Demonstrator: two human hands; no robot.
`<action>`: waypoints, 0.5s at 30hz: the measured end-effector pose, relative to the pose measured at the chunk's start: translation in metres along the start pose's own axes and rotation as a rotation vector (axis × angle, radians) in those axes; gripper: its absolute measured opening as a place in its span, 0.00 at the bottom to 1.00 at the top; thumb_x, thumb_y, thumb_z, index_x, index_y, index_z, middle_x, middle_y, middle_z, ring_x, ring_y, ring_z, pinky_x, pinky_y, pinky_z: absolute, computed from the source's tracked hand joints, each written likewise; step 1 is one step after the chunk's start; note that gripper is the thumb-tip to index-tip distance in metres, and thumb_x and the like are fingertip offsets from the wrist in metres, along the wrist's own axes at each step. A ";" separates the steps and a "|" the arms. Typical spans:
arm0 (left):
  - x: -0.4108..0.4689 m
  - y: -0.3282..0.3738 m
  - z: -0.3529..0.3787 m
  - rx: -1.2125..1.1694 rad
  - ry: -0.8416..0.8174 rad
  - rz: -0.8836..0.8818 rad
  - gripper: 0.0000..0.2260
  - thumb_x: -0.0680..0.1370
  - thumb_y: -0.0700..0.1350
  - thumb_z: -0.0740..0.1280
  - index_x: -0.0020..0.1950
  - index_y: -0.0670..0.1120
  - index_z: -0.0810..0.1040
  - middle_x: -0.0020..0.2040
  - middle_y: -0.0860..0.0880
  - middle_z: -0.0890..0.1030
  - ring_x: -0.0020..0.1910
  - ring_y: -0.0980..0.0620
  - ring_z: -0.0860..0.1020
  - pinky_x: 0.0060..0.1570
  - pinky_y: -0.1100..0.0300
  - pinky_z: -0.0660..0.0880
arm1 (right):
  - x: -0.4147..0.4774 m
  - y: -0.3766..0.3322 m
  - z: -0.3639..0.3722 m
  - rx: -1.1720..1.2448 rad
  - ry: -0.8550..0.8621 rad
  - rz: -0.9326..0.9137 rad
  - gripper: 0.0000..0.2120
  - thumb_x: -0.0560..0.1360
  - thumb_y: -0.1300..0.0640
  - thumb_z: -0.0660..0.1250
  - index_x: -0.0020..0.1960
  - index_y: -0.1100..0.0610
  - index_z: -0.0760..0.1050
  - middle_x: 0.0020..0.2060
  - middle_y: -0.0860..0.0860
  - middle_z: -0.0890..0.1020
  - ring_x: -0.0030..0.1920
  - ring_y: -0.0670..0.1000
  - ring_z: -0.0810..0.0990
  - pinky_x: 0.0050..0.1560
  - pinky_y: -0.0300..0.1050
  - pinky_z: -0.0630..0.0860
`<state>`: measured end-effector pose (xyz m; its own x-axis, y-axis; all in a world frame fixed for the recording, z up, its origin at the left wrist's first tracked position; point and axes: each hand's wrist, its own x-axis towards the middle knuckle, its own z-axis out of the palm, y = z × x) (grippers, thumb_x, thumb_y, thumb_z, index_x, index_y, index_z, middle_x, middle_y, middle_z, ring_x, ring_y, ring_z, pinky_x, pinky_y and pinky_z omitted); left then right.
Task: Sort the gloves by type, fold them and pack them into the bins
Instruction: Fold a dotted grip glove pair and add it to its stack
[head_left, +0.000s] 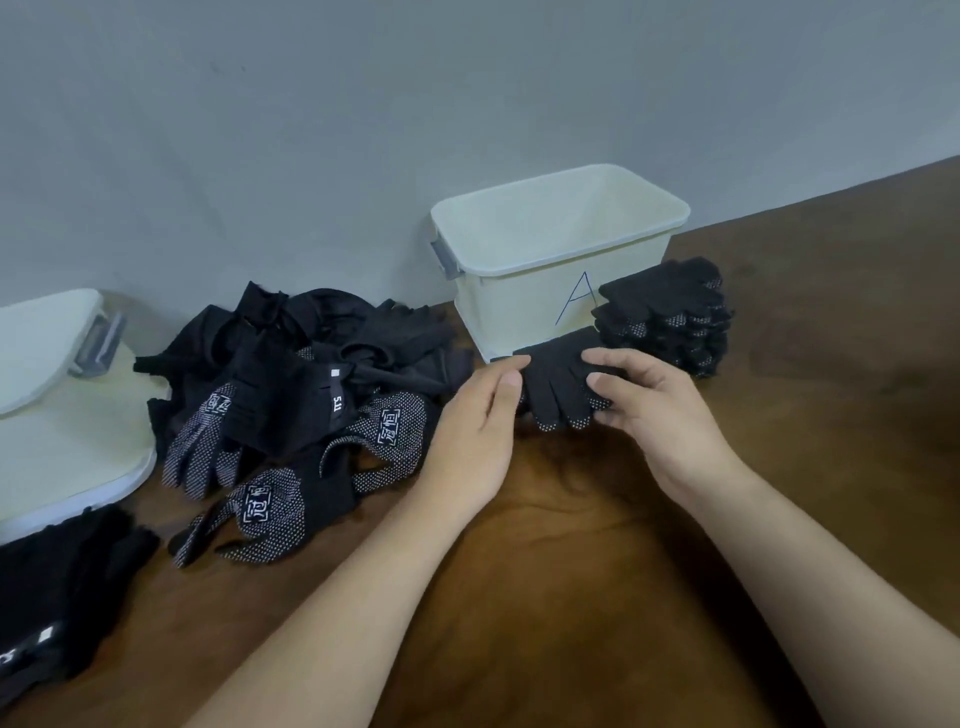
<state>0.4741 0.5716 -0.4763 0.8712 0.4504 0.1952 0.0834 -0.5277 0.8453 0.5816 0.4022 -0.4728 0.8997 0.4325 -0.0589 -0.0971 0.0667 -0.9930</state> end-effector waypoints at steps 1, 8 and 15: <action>0.008 -0.004 0.005 0.071 0.008 0.033 0.18 0.89 0.55 0.54 0.75 0.56 0.77 0.72 0.60 0.78 0.71 0.61 0.72 0.75 0.58 0.67 | 0.006 0.001 0.002 -0.023 0.024 -0.003 0.12 0.82 0.63 0.71 0.62 0.50 0.85 0.56 0.47 0.88 0.56 0.49 0.86 0.51 0.44 0.81; 0.020 -0.017 0.019 0.330 0.029 0.080 0.24 0.86 0.62 0.48 0.75 0.57 0.76 0.69 0.59 0.79 0.72 0.57 0.68 0.75 0.54 0.63 | 0.024 0.018 0.006 -0.258 0.149 -0.069 0.16 0.81 0.55 0.73 0.66 0.41 0.82 0.47 0.46 0.88 0.44 0.54 0.85 0.48 0.45 0.84; 0.021 -0.024 0.026 0.516 -0.020 0.089 0.28 0.85 0.64 0.45 0.78 0.57 0.72 0.71 0.57 0.76 0.74 0.56 0.66 0.78 0.54 0.57 | 0.023 0.023 0.004 -0.447 0.166 -0.099 0.17 0.81 0.52 0.72 0.69 0.44 0.81 0.29 0.48 0.82 0.26 0.44 0.72 0.31 0.33 0.72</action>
<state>0.5026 0.5747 -0.5050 0.8944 0.3767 0.2411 0.2320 -0.8517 0.4700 0.5985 0.4178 -0.4964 0.9546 0.2922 0.0586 0.1521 -0.3086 -0.9390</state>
